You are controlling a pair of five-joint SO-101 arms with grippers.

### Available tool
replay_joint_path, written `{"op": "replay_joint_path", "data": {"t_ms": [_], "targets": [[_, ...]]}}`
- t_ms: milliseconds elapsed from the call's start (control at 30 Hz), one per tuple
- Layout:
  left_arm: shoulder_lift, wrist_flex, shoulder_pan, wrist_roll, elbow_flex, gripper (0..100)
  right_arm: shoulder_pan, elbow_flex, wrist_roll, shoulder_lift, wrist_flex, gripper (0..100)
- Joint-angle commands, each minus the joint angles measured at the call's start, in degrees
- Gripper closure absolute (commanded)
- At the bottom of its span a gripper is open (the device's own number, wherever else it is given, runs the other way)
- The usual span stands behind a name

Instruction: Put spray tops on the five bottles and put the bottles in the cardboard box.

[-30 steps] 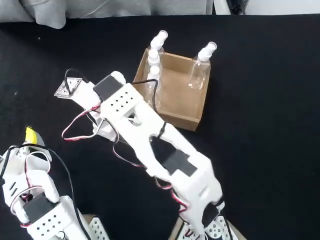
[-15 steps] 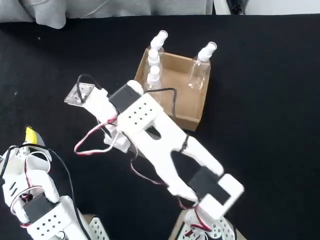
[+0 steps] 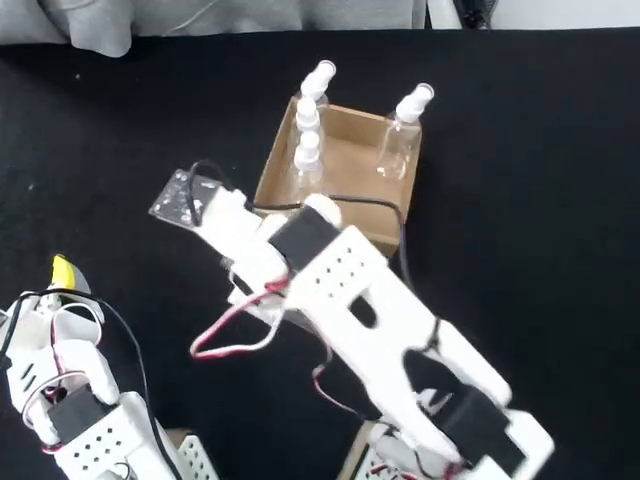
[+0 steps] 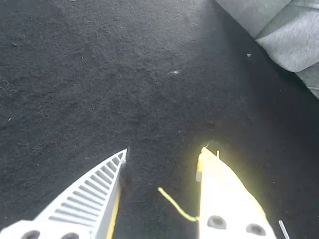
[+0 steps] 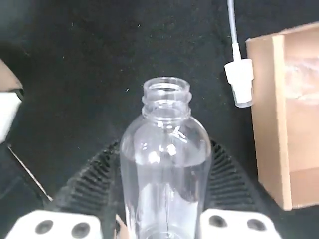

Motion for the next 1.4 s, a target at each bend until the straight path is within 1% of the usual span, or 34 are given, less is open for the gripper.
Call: {"op": "replay_joint_path", "data": {"t_ms": [0,100,400,833,933,1100,1267,1367], "targets": [[-0.7,-1.41,0.04,-0.44,-0.92,79,1.41,0.75,-5.36,-7.08,-1.14,86.1],[-0.7,-1.41,0.04,-0.44,-0.92,79,1.49,2.59,-7.47,-11.03,-1.14,86.1],[-0.7,-1.58,0.04,-0.44,-0.92,79,1.41,10.24,-7.65,-24.75,-1.23,86.3],[-0.7,-1.23,0.04,-0.44,-0.92,79,1.93,26.86,-7.91,-42.15,-9.41,86.4],[-0.7,-1.23,0.13,-0.44,-0.92,79,4.22,29.14,-7.82,-44.88,-10.73,86.4],[-0.7,-1.14,0.13,-0.44,-0.84,79,10.55,33.71,-7.56,-47.78,-13.98,86.4],[-0.7,-1.14,0.31,-0.35,-0.84,79,13.45,38.2,-7.56,-51.03,-17.58,86.4],[-0.62,-1.14,2.95,-0.44,-0.84,79,14.42,40.22,-7.65,-53.49,-18.81,86.4]]}}
